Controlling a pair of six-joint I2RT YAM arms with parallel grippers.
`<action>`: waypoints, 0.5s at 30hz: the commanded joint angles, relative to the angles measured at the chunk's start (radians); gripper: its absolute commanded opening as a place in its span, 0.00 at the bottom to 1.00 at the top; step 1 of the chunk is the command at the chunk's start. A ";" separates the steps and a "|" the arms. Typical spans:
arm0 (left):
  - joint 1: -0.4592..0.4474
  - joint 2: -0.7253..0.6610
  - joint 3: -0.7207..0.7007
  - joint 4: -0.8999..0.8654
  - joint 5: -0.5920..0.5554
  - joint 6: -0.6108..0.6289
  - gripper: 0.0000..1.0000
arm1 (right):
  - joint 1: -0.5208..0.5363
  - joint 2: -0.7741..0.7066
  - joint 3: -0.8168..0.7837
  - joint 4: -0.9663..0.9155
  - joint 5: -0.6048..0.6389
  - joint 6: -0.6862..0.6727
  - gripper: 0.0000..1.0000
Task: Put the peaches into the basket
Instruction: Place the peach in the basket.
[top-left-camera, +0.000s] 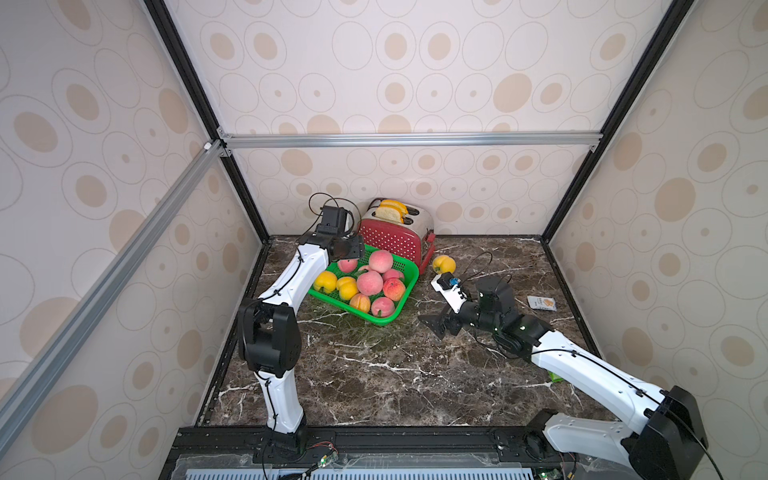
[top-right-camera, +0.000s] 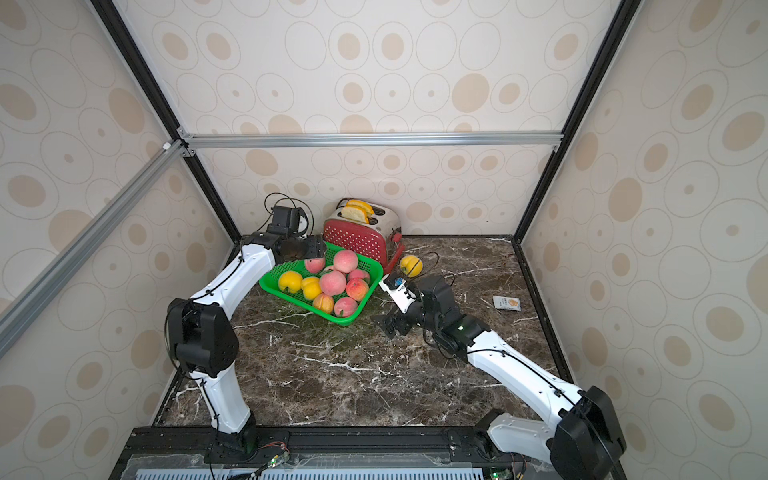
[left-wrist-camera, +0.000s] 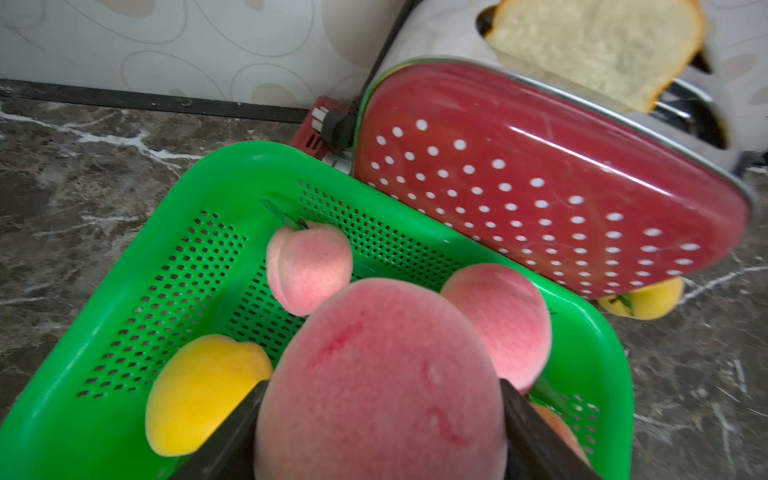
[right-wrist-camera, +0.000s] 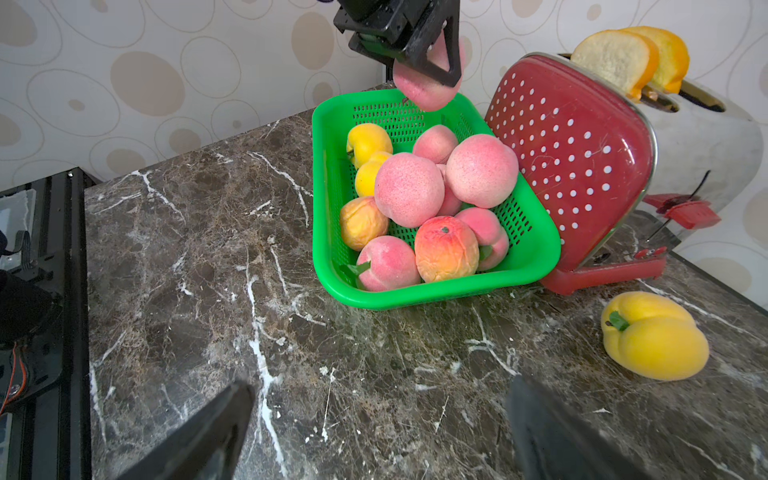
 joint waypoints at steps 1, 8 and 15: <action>0.016 0.053 0.072 -0.055 -0.079 0.051 0.72 | -0.029 -0.005 0.014 -0.004 -0.019 0.038 1.00; 0.060 0.092 0.037 -0.010 -0.061 0.017 0.72 | -0.092 0.037 0.015 0.007 0.028 0.120 1.00; 0.090 0.134 0.031 -0.017 -0.056 0.030 0.73 | -0.161 0.086 0.039 0.003 0.056 0.209 1.00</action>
